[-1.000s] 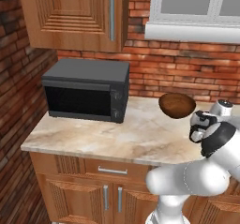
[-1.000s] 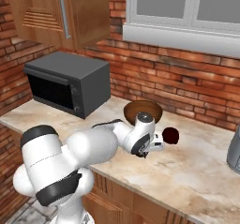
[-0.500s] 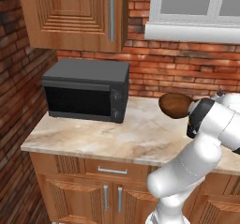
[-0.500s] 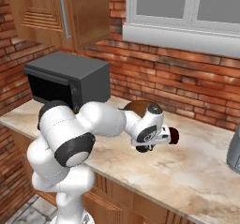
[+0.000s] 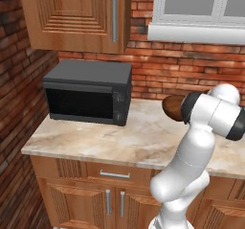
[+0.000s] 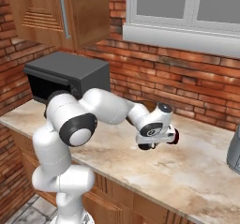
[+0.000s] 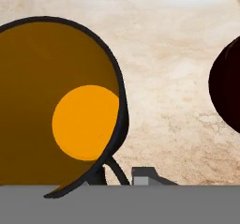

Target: Clear the mugs and bowl far away from the sink.

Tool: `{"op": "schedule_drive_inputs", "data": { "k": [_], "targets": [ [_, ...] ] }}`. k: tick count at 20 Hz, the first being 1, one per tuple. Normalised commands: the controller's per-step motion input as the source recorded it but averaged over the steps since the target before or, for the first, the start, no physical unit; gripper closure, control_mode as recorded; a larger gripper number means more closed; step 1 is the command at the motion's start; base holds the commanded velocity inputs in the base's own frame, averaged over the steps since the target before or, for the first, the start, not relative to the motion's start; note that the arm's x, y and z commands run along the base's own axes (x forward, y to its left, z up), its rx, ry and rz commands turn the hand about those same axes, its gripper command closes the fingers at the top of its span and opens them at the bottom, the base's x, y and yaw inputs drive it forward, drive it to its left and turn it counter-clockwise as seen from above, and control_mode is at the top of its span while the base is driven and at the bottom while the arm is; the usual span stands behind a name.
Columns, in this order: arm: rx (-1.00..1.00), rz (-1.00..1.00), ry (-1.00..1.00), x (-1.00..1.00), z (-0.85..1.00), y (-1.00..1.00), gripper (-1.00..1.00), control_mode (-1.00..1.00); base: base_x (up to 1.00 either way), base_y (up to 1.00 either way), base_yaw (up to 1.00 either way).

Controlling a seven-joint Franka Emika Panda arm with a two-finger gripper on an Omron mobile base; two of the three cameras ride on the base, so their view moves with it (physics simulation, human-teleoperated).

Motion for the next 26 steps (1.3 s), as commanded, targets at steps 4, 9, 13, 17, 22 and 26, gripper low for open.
{"op": "schedule_drive_inputs", "data": {
  "k": [4,9,13,17,22,26],
  "targets": [
    [0.0,0.0,-0.12,0.0,-0.2,0.0,1.0,-1.0,0.0,0.0,0.0],
    [0.01,0.0,-0.1,0.0,-0.08,0.0,1.0,-1.0,0.0,0.0,0.0],
    [0.0,0.0,-0.07,0.0,-0.04,0.0,-1.0,-1.0,0.0,0.0,0.0],
    [0.0,0.0,0.0,0.0,0.0,0.0,-1.0,-1.0,0.0,0.0,0.0],
    [0.0,0.0,0.0,0.0,0.02,0.0,-1.0,-1.0,0.0,0.0,0.0],
    [-0.06,0.0,0.03,0.0,0.15,0.0,-1.0,-1.0,0.0,0.0,0.0]
  ]
}}
